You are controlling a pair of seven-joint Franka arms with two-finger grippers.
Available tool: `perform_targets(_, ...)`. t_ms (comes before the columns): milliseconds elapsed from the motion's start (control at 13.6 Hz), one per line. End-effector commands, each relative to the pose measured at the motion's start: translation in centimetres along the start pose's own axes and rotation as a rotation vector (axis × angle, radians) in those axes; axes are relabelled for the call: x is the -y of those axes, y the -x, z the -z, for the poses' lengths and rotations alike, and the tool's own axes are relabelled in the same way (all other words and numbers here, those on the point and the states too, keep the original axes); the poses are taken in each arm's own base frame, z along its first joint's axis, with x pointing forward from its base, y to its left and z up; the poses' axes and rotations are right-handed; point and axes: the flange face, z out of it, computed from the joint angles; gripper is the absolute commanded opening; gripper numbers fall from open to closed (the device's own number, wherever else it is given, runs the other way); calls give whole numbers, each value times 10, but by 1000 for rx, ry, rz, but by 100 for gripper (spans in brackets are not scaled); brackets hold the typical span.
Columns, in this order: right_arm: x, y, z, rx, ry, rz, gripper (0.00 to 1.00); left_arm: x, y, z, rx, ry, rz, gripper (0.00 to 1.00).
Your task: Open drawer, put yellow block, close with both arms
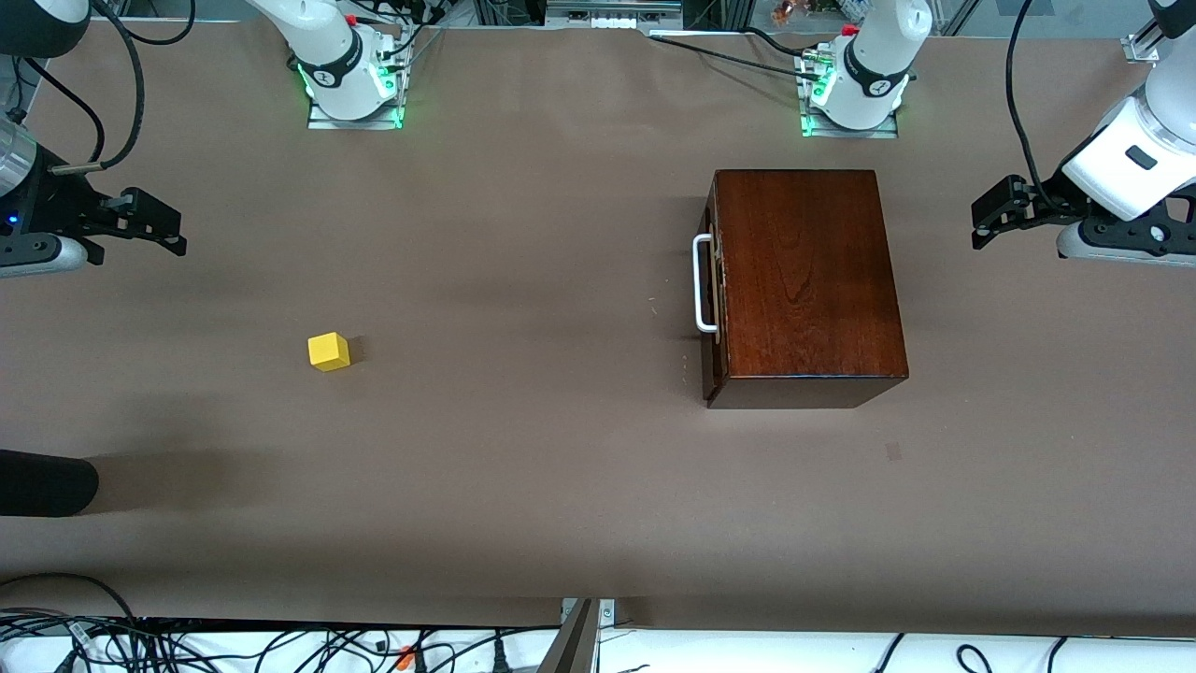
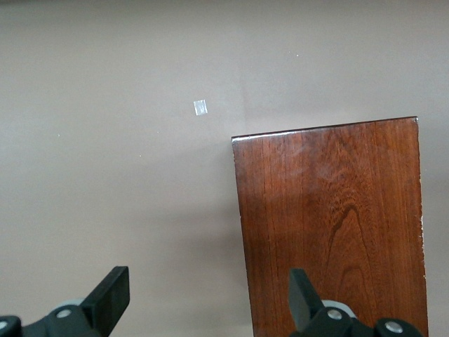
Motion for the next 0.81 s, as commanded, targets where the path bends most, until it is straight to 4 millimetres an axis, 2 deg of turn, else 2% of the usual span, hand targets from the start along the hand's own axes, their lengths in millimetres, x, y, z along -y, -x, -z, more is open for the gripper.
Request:
perform_targets(0, 2, -1, 3, 4, -1, -4, 100, 2, 4, 8, -17, 18, 1, 100)
perform_targets(588, 4, 1, 2, 18, -4, -1, 100, -4, 4, 11, -22, 21, 1, 100)
perform_targets(662, 4, 1, 2, 18, -4, -1, 100, -12, 4, 12, -23, 21, 1, 100)
perform_targets(735, 4, 1, 2, 18, -4, -1, 100, -34, 6, 12, -22, 23, 10, 100)
